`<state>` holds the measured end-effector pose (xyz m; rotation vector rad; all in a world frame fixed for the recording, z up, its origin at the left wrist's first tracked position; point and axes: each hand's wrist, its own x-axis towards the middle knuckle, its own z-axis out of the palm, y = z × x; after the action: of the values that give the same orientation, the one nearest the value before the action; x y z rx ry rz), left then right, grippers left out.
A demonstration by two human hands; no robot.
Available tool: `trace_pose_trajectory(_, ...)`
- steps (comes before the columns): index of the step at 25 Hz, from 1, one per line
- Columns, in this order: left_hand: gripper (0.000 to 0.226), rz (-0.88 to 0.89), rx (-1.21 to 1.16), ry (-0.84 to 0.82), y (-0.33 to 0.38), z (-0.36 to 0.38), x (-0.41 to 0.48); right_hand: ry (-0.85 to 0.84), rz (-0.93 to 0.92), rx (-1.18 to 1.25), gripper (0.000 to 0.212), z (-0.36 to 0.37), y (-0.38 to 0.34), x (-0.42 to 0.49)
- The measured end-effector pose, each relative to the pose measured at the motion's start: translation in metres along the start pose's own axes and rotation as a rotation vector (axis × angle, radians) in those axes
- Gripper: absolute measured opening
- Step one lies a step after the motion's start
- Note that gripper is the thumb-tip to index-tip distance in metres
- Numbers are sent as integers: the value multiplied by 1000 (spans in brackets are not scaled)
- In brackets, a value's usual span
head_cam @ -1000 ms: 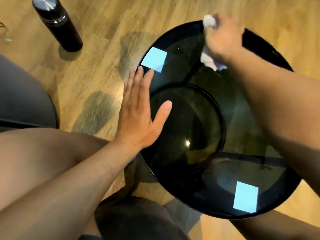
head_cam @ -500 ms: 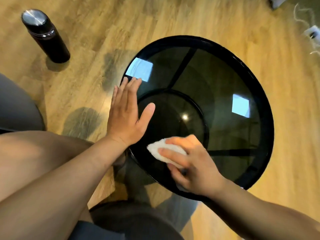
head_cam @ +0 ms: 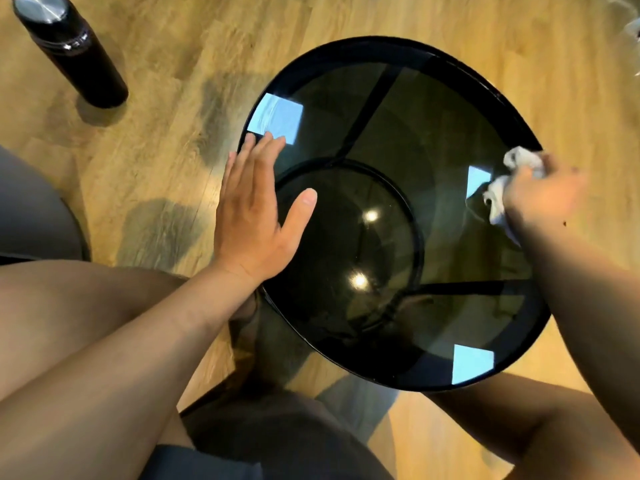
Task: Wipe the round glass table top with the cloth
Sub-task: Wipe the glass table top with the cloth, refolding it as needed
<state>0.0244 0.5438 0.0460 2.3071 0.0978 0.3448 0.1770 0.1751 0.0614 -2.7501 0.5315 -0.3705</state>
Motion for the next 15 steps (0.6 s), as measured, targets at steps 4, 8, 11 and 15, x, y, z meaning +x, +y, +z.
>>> trace_pose_trajectory(4, 64, -19, -34, -2, 0, -1, 1, -46, -82, -17, 42, 8, -64, -58)
trace_pose_trajectory(8, 62, 1, 5, -24, -1, -1, -1, -243, -506, 292, 46, -9, -100, -192)
trace_pose_trajectory(11, 60, 11, 15, -18, -2, -2, -1, -570, -775, 385, 50, -41, -119, -292)
trace_pose_trajectory(15, 61, -50, -21, -28, 9, -4, -2, -675, -287, 716, 49, -69, -106, -260)
